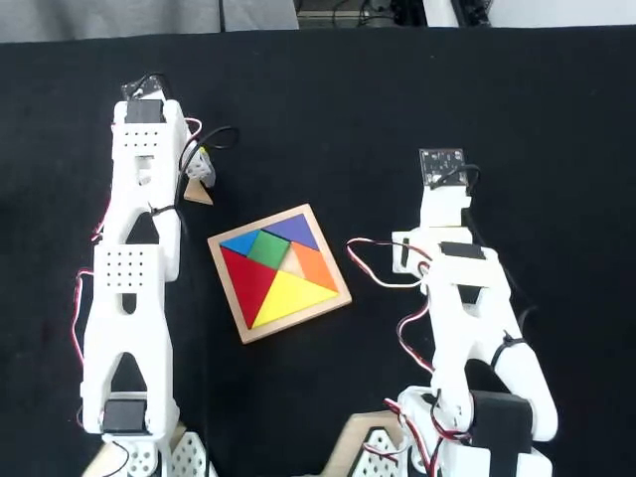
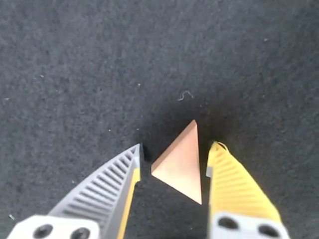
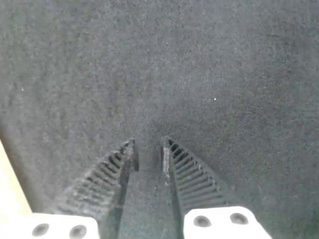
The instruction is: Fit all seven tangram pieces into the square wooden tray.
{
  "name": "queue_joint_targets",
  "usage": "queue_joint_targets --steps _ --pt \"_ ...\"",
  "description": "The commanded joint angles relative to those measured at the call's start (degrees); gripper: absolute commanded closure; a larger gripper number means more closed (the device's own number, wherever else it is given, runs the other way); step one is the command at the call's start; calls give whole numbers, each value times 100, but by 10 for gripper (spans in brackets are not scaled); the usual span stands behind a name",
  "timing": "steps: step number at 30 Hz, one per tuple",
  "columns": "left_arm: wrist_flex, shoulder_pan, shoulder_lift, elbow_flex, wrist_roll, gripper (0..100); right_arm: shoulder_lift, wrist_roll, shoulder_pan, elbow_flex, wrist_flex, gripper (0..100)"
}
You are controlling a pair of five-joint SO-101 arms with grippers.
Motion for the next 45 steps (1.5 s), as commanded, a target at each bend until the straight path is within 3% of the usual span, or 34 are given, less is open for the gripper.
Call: queue_joint_targets --steps 1,4,9,18,20,24,29,37,45 --pt "97 251 9 -92 53 780 -13 18 -88 -312 -53 913" --pt "97 259 9 -92 53 791 -13 18 -88 -312 -53 913" --pt "97 259 9 -92 53 930 -13 18 -88 -312 -53 913" --pt "299 321 -18 -312 26 933 -13 18 -88 -312 -53 913" --pt "308 268 -18 -479 35 896 -13 18 -97 -312 -53 913" --pt "334 110 -211 -497 176 720 -13 26 -97 -312 -53 913" --pt "334 154 -1266 708 440 726 -13 26 -97 -321 -53 913" --pt "290 374 -3209 3178 97 762 -13 26 -97 -321 -53 913" --pt "-897 374 -3974 5305 1723 762 -13 26 -97 -303 -53 913"
